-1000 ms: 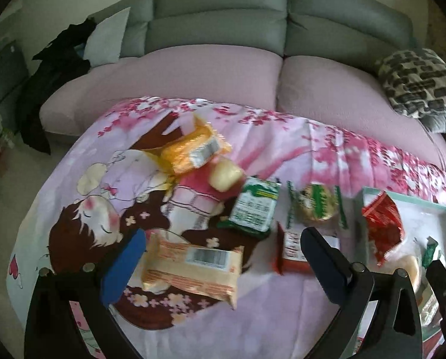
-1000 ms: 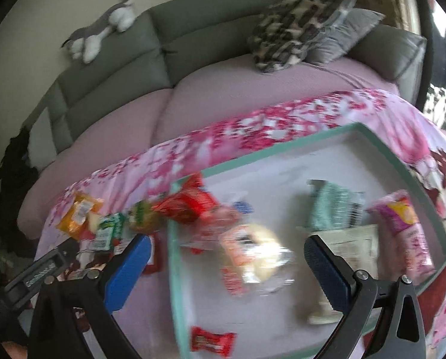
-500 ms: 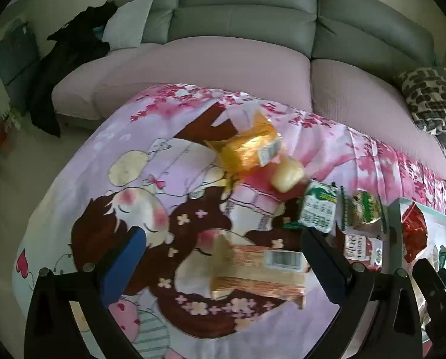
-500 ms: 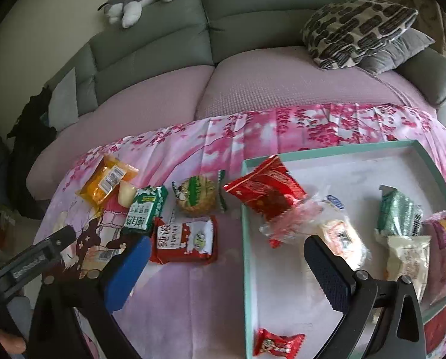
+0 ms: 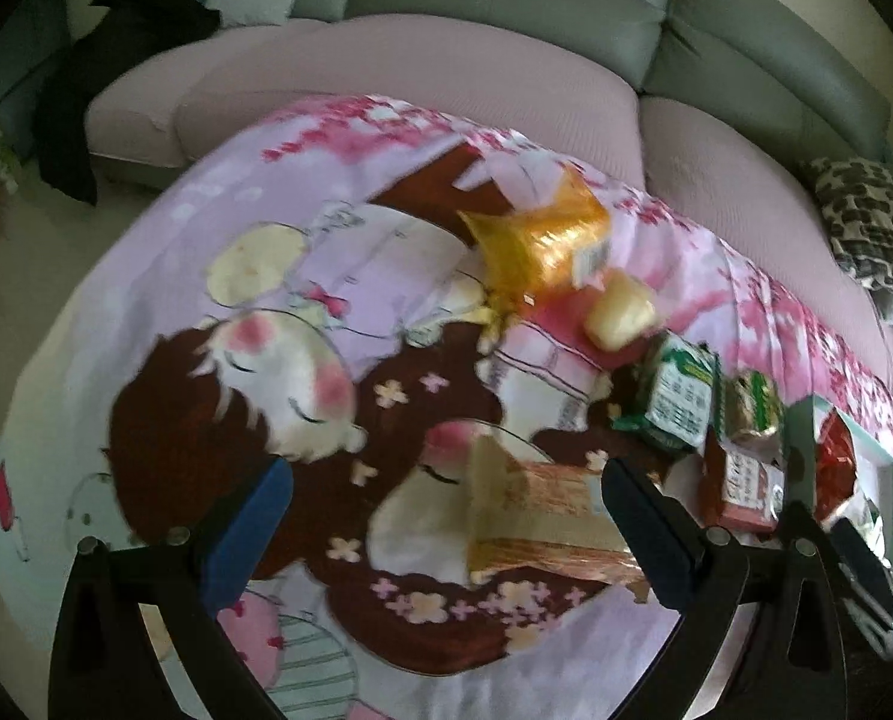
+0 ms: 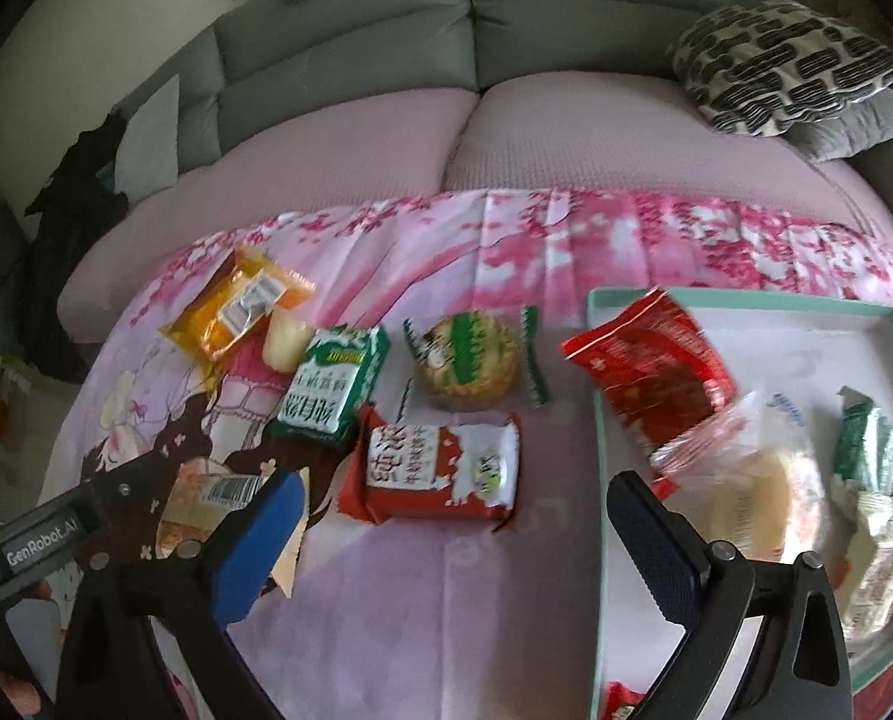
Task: Organize snacks
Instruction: 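Move both open grippers back over the remaining snack pile, then grasp the beige bread bag with the left gripper while the right grasps the red milk-biscuit pack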
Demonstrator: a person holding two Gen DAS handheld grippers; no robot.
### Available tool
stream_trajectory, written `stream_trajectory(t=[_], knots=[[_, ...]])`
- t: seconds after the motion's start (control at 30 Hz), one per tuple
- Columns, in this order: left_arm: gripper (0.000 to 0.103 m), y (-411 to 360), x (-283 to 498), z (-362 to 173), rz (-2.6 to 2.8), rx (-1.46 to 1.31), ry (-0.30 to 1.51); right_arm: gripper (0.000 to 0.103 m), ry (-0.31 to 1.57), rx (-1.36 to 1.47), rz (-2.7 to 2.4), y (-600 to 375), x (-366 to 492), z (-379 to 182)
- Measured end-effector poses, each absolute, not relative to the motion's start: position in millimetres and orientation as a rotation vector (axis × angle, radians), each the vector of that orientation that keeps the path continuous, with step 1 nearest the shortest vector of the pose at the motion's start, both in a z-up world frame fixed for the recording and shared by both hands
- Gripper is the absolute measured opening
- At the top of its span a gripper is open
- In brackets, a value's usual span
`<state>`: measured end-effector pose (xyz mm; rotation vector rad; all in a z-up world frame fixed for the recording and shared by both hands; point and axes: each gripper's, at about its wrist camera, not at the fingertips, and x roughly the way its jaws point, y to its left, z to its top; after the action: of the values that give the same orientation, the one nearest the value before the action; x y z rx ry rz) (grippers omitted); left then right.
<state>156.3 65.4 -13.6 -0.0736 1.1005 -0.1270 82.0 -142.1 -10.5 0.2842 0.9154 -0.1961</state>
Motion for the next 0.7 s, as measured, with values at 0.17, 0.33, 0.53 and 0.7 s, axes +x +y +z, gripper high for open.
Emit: stream_trajectory(t=[0.17, 0.33, 0.53, 0.7], knots=[[0.102, 46.7, 154.3, -22.0, -0.18, -0.06, 1.139, 0.087, 0.944, 0.314, -0.187, -147.3, 84.3, -22.1], [0.102, 40.8, 155.4, -32.3, -0.247, -0.113, 1.19, 0.078, 0.949, 0.341, -0.186, -153.7, 81.9, -24.5], [0.102, 31.9, 154.1, -39.8, -0.282, -0.108, 1.225, 0.072, 0.944, 0.373, -0.179, -161.6, 78.7, -23.6], [0.102, 21.7, 155.9, -51.7, -0.275, -0.059, 1.264, 0.072, 0.942, 0.378, -0.169, -162.3, 78.8, -23.2]])
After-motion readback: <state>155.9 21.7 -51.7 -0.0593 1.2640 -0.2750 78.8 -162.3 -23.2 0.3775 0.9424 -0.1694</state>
